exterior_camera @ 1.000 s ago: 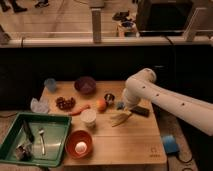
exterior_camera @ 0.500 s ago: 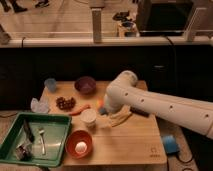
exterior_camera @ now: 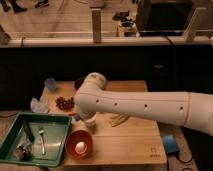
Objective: Place sponge in tray
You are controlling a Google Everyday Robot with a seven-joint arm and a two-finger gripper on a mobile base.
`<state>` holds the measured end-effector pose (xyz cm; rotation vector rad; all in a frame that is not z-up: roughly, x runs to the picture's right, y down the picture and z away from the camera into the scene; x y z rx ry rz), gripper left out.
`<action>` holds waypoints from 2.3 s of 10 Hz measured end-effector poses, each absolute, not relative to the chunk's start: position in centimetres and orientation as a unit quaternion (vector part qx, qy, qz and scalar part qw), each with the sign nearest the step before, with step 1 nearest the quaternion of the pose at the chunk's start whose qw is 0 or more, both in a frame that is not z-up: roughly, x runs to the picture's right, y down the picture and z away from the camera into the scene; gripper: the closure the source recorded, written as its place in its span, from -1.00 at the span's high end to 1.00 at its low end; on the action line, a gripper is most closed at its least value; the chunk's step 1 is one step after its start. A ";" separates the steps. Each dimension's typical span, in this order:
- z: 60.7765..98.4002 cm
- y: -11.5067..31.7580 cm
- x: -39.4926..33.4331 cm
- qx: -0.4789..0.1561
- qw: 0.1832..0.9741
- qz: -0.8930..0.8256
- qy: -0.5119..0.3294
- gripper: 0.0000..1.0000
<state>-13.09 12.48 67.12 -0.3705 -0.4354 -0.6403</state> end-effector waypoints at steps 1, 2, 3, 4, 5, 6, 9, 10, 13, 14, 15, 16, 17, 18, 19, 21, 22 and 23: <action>66.0 13.1 -15.9 -0.176 0.896 -0.339 -0.227 -1.00; 65.2 14.1 -18.4 -0.181 0.880 -0.365 -0.244 -1.00; 64.7 15.2 -20.5 -0.187 0.865 -0.385 -0.261 -1.00; 64.3 16.8 -22.6 -0.196 0.846 -0.408 -0.282 -1.00; 64.4 19.5 -24.9 -0.209 0.816 -0.440 -0.311 -1.00; 64.6 21.2 -25.8 -0.216 0.799 -0.457 -0.325 -0.97; 67.6 27.4 -29.1 -0.238 0.739 -0.511 -0.368 -0.39; 68.3 28.2 -29.8 -0.242 0.729 -0.518 -0.378 -0.23; 69.2 29.3 -32.0 -0.244 0.705 -0.530 -0.404 0.38; 69.2 29.4 -32.4 -0.244 0.700 -0.533 -0.409 0.55; 69.1 29.4 -32.7 -0.245 0.695 -0.535 -0.413 0.60; 69.0 29.4 -32.8 -0.246 0.692 -0.536 -0.417 0.60; 68.7 29.2 -32.9 -0.247 0.687 -0.538 -0.421 0.60; 68.0 29.1 -32.8 -0.249 0.680 -0.540 -0.428 0.60; 67.4 28.9 -32.8 -0.247 0.676 -0.543 -0.432 0.60; 65.7 28.3 -32.9 -0.235 0.670 -0.553 -0.436 0.60; 65.2 28.0 -33.0 -0.231 0.667 -0.557 -0.438 0.60; 64.8 27.7 -33.1 -0.227 0.664 -0.561 -0.440 0.60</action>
